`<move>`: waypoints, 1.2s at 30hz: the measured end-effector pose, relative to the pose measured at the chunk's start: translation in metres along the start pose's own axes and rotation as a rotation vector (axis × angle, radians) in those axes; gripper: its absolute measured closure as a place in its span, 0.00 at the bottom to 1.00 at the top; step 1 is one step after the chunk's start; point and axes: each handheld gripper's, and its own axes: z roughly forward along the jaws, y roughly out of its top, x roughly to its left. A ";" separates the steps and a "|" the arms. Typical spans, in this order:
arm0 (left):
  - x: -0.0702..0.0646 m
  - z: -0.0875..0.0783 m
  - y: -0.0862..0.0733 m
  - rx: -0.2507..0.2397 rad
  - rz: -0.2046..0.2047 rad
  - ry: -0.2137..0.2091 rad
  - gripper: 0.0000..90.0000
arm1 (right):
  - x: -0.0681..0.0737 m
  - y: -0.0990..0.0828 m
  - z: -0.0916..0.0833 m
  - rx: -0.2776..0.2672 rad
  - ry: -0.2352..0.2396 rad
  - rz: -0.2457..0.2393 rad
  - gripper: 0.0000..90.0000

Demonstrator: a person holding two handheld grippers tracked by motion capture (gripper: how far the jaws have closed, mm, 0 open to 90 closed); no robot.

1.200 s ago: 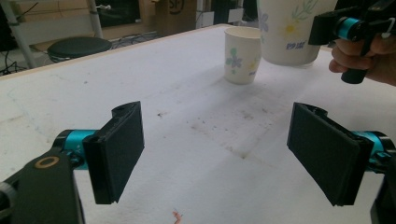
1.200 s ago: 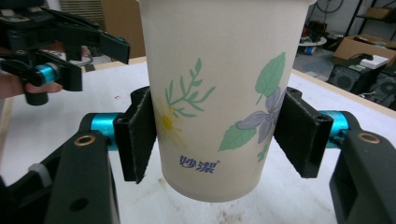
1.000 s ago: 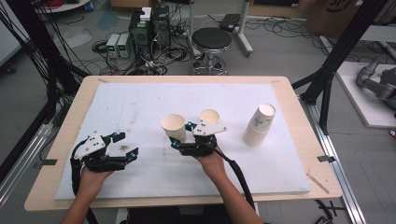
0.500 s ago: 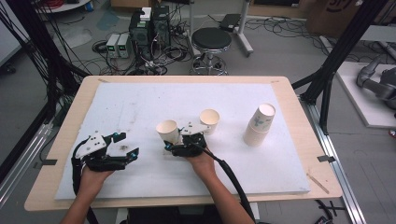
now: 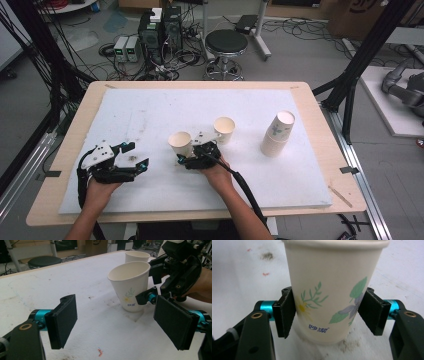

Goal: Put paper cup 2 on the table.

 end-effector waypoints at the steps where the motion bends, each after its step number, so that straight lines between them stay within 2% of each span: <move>1: 0.000 0.000 0.000 0.001 -0.001 -0.001 0.21 | 0.000 -0.001 -0.001 0.006 -0.001 -0.007 0.38; 3: 0.000 0.001 0.000 0.003 -0.008 -0.001 0.21 | -0.001 -0.003 -0.005 0.026 -0.001 -0.016 0.37; 7: -0.001 0.002 0.000 0.003 -0.008 -0.004 0.21 | -0.002 -0.006 -0.006 0.026 0.005 -0.025 0.35; 10: -0.001 0.003 -0.001 0.005 -0.009 -0.003 0.21 | -0.004 -0.009 -0.009 0.023 0.009 0.005 0.26; 13: 0.000 0.004 -0.001 0.004 -0.016 -0.003 0.21 | -0.004 -0.012 -0.020 0.013 0.016 0.019 0.24; 18: 0.000 0.004 -0.001 0.003 -0.024 0.000 0.21 | -0.006 -0.020 -0.053 -0.038 0.038 0.010 0.24; 21: 0.001 0.004 0.000 -0.010 -0.036 0.010 0.20 | -0.007 -0.024 -0.077 -0.067 0.024 -0.012 0.23; 22: 0.001 0.005 0.000 -0.016 -0.047 0.009 0.20 | -0.007 -0.026 -0.086 -0.073 0.014 -0.015 0.23; 23: 0.001 0.005 0.000 -0.022 -0.053 0.012 0.19 | -0.010 -0.030 -0.102 -0.104 0.003 -0.023 0.23; 24: 0.001 0.006 0.001 -0.025 -0.053 0.020 0.19 | -0.010 -0.030 -0.102 -0.104 0.003 -0.023 0.23; 28: 0.000 0.007 0.002 -0.039 -0.062 0.028 0.18 | -0.015 -0.039 -0.130 -0.143 -0.038 -0.034 0.22; 29: -0.001 0.007 0.003 -0.039 -0.060 0.027 0.18 | -0.018 -0.044 -0.143 -0.150 -0.059 -0.030 0.22; 30: -0.001 0.008 0.003 -0.043 -0.058 0.028 0.18 | -0.018 -0.044 -0.143 -0.150 -0.059 -0.030 0.22; 36: -0.003 0.008 0.006 -0.047 -0.036 0.029 0.18 | -0.027 -0.060 -0.172 -0.183 -0.112 -0.001 0.22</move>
